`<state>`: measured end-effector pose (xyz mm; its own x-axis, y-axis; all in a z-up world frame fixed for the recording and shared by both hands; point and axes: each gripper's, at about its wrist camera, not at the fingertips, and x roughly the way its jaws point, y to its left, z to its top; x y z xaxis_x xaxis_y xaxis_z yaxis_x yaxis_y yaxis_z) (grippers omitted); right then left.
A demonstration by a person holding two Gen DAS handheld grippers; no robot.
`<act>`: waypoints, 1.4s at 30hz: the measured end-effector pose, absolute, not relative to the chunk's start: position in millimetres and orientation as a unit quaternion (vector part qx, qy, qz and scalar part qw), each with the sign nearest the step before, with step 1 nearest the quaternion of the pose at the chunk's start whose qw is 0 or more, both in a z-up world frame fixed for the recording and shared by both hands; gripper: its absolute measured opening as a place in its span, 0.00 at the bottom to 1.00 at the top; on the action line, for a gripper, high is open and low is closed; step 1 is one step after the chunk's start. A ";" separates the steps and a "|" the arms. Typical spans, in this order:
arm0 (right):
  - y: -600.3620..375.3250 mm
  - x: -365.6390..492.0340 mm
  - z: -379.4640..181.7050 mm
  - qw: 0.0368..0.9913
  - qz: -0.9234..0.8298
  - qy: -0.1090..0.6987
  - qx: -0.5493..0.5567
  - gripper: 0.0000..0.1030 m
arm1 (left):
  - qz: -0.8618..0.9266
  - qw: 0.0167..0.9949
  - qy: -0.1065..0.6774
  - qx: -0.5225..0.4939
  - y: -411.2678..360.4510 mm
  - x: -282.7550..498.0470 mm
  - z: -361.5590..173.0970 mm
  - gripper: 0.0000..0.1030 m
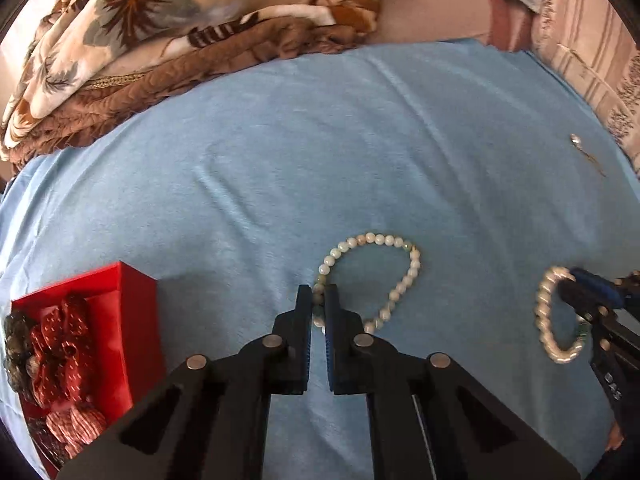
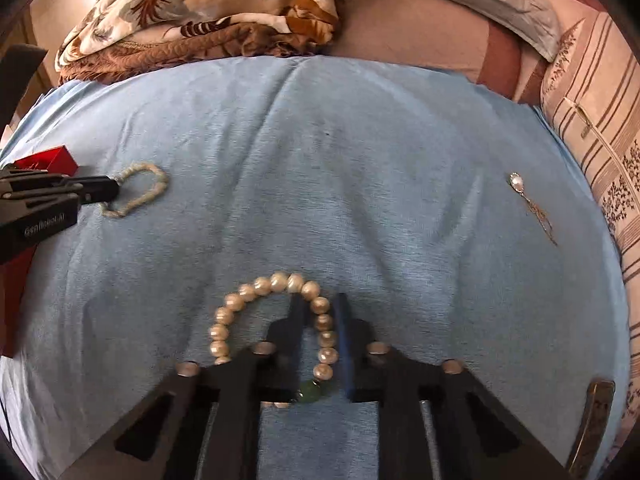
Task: Organize jewelry
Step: 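Lift the pearl bracelet with the right tool while the left tool grasps the pearl necklace, then carry the pearl necklace and bracelet over the red tray and open both tools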
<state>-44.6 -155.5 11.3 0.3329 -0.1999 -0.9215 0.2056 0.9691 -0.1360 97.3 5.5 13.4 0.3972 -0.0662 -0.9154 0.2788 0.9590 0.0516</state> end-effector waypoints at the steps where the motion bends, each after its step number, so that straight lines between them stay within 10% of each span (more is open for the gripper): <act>1: -156.7 -45.1 12.6 0.817 -0.124 0.563 0.010 0.11 | -0.105 0.832 0.536 0.095 4.1 93.6 17.1 0.05; 42: -109.8 -105.8 81.5 0.883 -0.068 0.438 0.157 0.11 | -0.099 0.897 0.429 -0.041 134.3 -61.3 183.9 0.06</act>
<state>-105.8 -109.8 81.5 0.6077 0.0178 -0.7940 0.2577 0.9412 0.2183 -61.3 134.3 183.9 0.6119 -0.2125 -0.7618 0.1418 0.9771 -0.1586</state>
